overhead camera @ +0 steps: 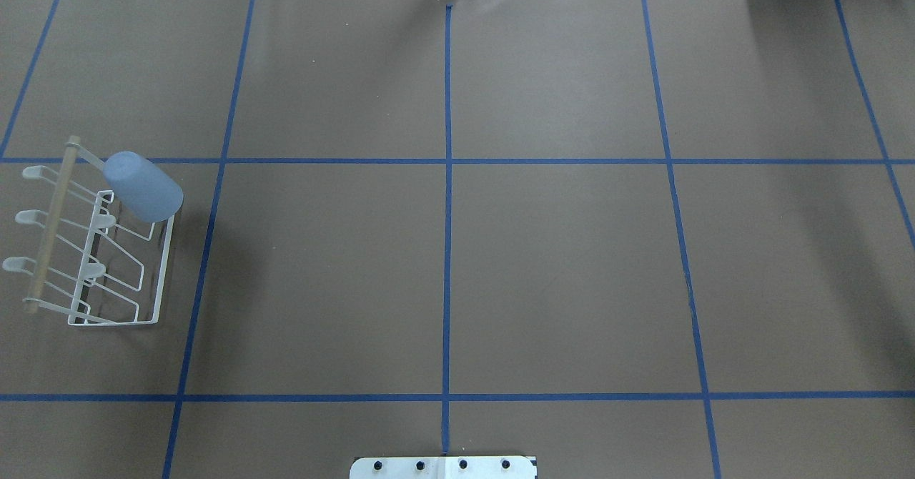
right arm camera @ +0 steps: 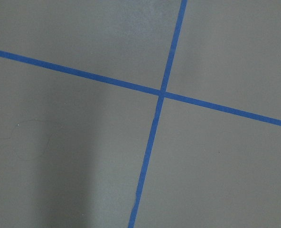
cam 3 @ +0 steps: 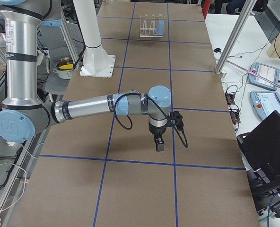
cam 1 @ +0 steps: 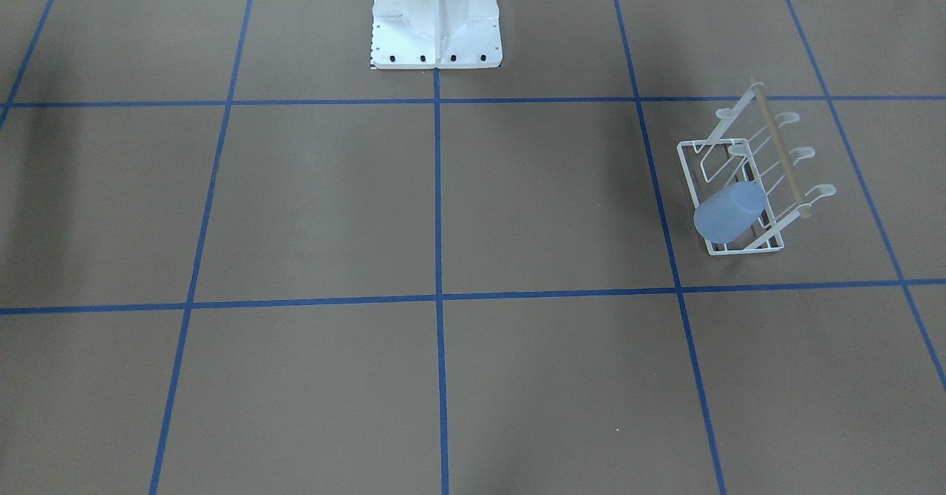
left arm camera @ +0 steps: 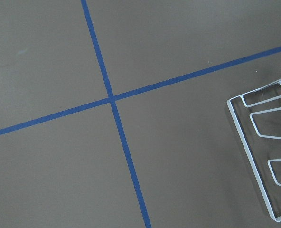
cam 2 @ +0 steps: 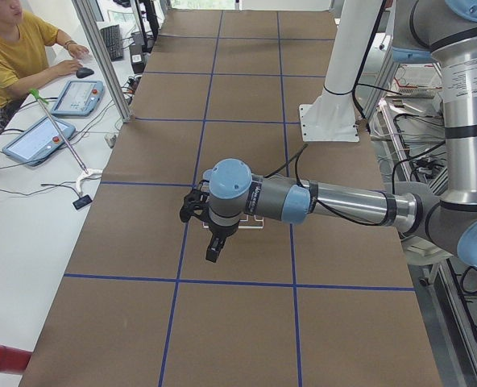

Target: Hang cup on cup holder

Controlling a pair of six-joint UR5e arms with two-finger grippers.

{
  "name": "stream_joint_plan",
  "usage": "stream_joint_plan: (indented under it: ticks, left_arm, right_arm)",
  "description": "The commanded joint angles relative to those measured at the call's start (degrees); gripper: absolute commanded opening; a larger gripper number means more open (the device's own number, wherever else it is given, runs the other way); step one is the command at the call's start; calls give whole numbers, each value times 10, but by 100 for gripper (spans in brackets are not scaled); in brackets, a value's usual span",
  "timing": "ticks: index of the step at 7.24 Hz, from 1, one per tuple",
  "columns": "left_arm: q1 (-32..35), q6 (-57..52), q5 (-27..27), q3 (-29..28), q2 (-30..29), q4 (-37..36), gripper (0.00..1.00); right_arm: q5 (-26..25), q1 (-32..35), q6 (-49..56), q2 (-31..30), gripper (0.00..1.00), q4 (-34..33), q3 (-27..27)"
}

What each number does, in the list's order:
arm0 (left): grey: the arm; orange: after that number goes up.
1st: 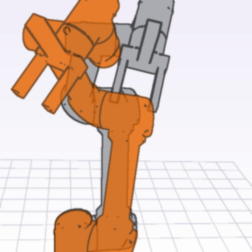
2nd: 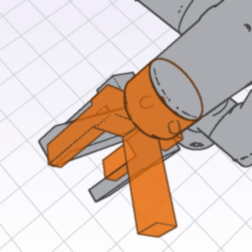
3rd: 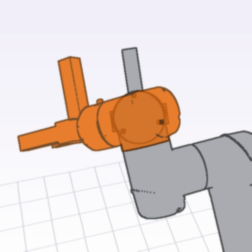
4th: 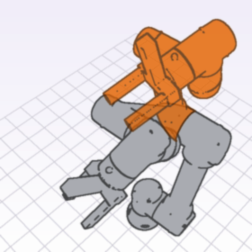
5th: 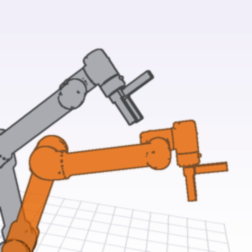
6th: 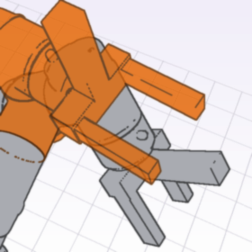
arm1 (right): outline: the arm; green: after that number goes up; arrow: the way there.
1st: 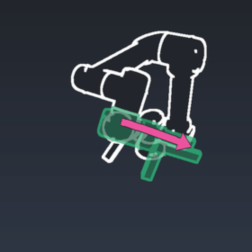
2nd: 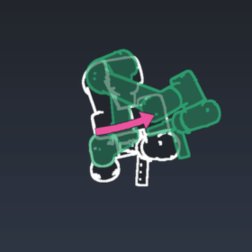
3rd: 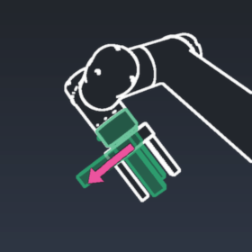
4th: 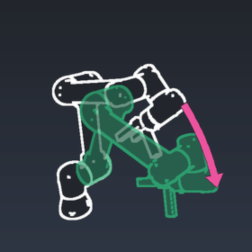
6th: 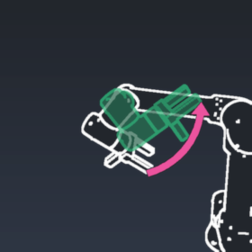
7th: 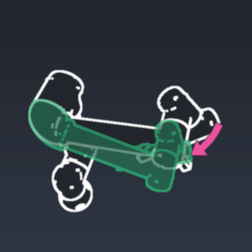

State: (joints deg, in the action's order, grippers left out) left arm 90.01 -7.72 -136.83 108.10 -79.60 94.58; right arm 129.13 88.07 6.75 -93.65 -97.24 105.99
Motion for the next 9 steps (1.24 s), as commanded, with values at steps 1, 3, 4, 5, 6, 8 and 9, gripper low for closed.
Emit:
stream_joint_plan:
  ticks: [1, 3, 4, 5, 6, 8, 9]
  left_arm:
    - [0, 0, 1, -2, 1, 0, 98]
    - [1, 0, 1, -3, 1, 0, 98]
    - [1, -1, 1, -3, 1, 0, 98]
    - [1, -1, 1, -4, 1, -1, 98]
    - [1, 0, 1, -4, 1, 0, 98]
    - [1, 0, 1, -4, 1, 0, 98]
    - [1, 0, 1, -4, 1, 0, 98]
  right_arm:
    - [12, 0, -16, 1, 100, 0, 3]
    - [12, 0, -20, 0, 100, 2, -2]
    - [12, 0, -20, -3, 100, 5, -3]
    - [12, 0, -20, -4, 100, 6, -3]
    - [11, 0, -20, -5, 100, 6, -3]
    - [11, 0, -21, -7, 100, 6, -3]
    - [11, 0, -21, -7, 100, 6, -3]
